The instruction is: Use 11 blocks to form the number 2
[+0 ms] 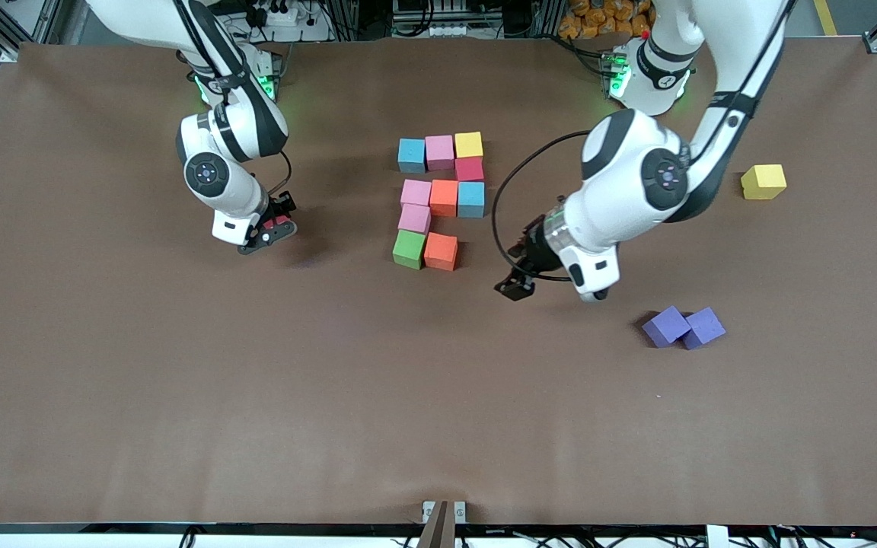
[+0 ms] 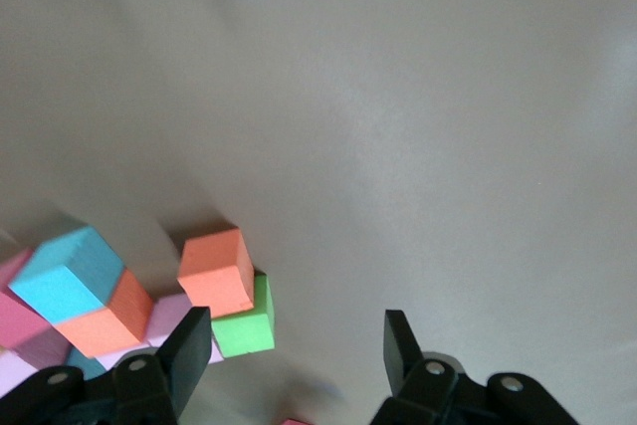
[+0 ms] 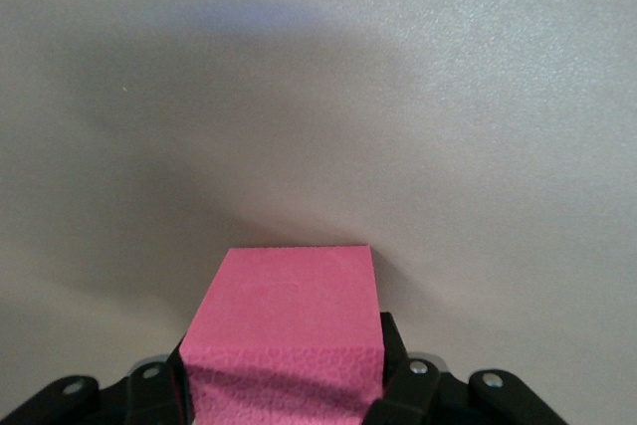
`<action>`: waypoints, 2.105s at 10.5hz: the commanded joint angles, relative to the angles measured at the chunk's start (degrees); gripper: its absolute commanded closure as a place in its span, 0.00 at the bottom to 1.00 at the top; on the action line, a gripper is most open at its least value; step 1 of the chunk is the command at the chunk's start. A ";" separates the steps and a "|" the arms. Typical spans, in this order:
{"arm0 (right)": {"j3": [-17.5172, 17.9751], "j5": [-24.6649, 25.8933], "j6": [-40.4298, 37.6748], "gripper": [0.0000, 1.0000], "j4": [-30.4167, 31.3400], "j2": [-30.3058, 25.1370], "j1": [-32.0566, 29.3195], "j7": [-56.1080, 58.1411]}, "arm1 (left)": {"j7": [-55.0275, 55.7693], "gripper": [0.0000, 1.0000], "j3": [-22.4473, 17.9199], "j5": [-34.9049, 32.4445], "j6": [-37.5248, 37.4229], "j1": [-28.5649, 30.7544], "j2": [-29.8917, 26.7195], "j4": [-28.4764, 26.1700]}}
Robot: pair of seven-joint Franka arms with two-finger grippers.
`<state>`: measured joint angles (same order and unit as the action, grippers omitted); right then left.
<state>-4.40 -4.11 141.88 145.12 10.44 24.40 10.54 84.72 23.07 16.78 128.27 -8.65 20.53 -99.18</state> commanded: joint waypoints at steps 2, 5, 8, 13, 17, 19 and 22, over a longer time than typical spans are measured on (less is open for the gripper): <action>-0.26 -0.98 0.15 0.29 0.08 -0.24 0.30 0.97 | -7.71 0.22 0.57 -9.89 -8.10 2.76 -2.16 2.13; -0.26 -0.98 0.15 0.43 -0.27 -0.24 0.30 1.06 | -13.33 0.22 0.57 -14.67 -13.82 3.89 -2.60 4.42; -0.35 -0.98 -1.86 0.58 -3.60 -0.41 0.03 5.61 | -20.28 0.22 0.66 -14.67 -17.17 6.88 -4.00 5.48; 0.09 -1.77 -16.27 0.65 -25.97 3.60 5.55 5.37 | -30.29 0.22 0.57 -14.67 -22.44 10.66 -5.75 6.89; 0.00 -10.64 -16.37 0.65 -39.45 10.55 13.90 4.93 | -38.21 0.22 0.57 -14.67 -25.69 14.00 -6.55 8.03; 0.00 -12.14 -15.85 0.65 -48.39 15.99 17.94 5.45 | -41.73 0.22 0.57 -14.67 -27.80 16.02 -6.99 8.90; 0.18 -11.97 -15.50 0.66 -59.93 24.87 22.34 5.80 | -45.68 0.22 0.48 -14.76 -30.26 17.25 -8.66 9.87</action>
<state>-3.94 -15.16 127.28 92.35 29.17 45.20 15.59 41.41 23.06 3.19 100.31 7.66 13.58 -89.75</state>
